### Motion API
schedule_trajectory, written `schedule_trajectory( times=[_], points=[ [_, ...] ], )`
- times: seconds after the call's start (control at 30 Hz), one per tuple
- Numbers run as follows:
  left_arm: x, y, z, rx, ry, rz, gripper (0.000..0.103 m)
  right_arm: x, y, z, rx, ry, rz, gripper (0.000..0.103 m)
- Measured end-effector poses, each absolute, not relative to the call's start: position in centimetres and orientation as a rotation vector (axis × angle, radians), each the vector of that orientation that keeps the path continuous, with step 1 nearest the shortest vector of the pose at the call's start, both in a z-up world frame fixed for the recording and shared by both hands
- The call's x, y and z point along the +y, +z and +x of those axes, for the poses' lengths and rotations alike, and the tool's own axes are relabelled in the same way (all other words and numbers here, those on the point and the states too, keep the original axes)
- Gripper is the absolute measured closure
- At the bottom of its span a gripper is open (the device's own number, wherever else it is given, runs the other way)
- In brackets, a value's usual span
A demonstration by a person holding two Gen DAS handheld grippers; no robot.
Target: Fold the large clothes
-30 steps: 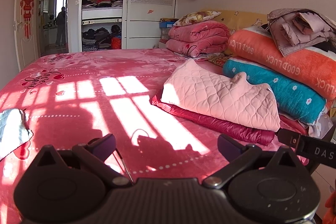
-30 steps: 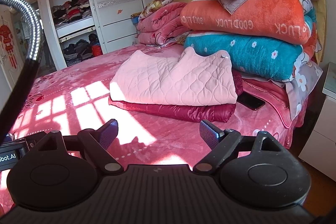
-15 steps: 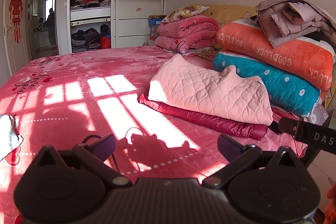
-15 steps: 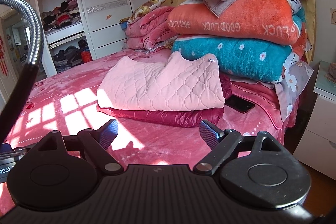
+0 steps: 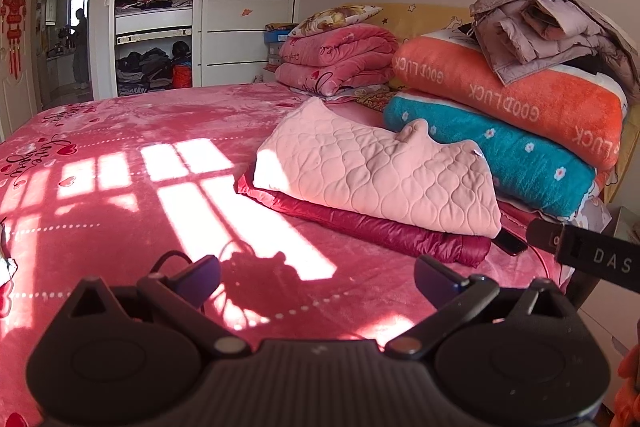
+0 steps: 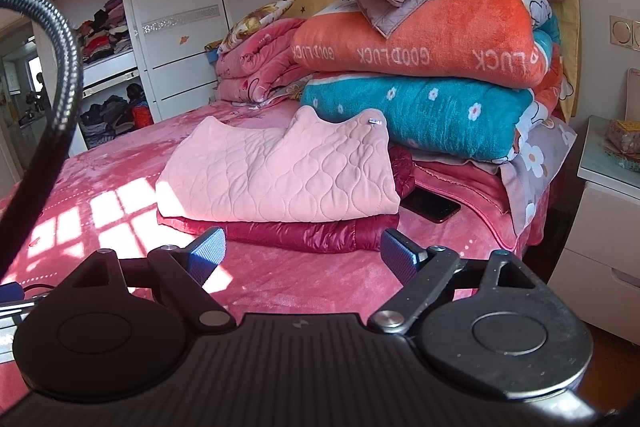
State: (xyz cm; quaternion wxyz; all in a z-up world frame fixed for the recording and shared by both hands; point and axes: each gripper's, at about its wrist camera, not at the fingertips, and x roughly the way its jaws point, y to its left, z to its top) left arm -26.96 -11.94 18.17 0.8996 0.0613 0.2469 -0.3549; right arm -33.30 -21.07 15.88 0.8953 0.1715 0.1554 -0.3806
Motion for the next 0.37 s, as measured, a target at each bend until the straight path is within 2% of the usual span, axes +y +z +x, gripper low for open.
schedule_trajectory(
  times=[0.37],
  points=[
    [-12.04,17.64,-26.50,0.528,-0.732,0.127,0.001,-21.28,15.90,-32.90,0.336,-0.780,0.357,0.000]
  ],
)
